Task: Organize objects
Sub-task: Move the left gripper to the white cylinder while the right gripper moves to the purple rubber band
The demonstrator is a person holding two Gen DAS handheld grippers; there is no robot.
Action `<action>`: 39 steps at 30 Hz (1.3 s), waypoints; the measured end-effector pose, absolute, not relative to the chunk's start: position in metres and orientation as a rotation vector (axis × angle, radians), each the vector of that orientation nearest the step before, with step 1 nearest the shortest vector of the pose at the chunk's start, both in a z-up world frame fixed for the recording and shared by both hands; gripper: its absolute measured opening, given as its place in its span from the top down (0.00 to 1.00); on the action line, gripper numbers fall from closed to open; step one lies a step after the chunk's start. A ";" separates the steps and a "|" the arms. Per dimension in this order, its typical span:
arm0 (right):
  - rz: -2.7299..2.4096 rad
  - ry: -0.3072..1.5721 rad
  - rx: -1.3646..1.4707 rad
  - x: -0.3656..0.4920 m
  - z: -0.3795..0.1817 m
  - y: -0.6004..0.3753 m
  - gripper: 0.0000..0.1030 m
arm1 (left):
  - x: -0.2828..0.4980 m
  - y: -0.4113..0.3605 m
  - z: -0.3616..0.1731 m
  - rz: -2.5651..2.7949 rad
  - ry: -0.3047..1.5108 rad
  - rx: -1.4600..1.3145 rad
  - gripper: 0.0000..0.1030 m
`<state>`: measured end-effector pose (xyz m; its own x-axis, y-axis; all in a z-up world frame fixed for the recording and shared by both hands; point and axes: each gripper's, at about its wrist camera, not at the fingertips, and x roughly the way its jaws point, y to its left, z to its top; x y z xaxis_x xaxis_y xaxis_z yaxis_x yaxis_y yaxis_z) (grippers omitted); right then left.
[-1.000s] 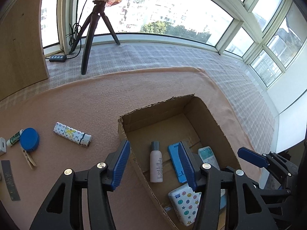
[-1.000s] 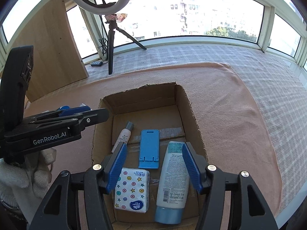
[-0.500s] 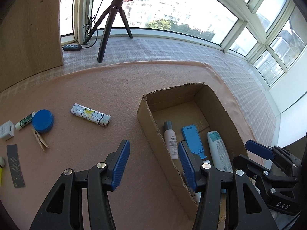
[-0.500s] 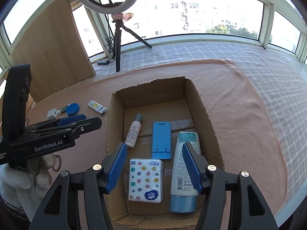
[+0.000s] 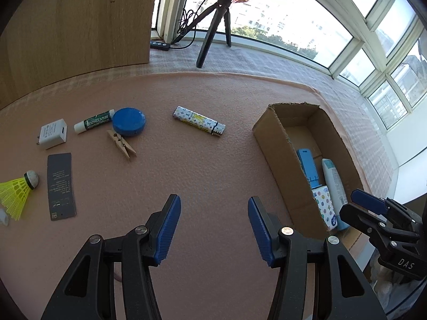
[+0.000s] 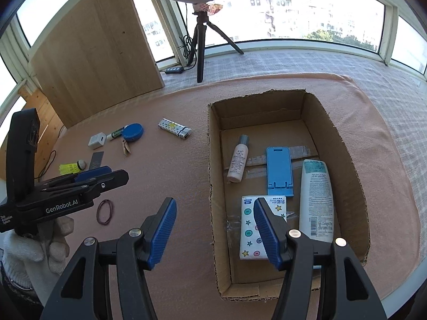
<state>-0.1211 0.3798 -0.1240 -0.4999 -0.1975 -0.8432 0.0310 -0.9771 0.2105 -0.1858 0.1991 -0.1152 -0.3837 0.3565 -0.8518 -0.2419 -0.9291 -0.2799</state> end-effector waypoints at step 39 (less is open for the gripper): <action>-2.358 -0.019 1.677 -0.149 -0.185 0.196 0.45 | -0.154 -0.131 -0.170 2.637 -0.374 -1.723 0.46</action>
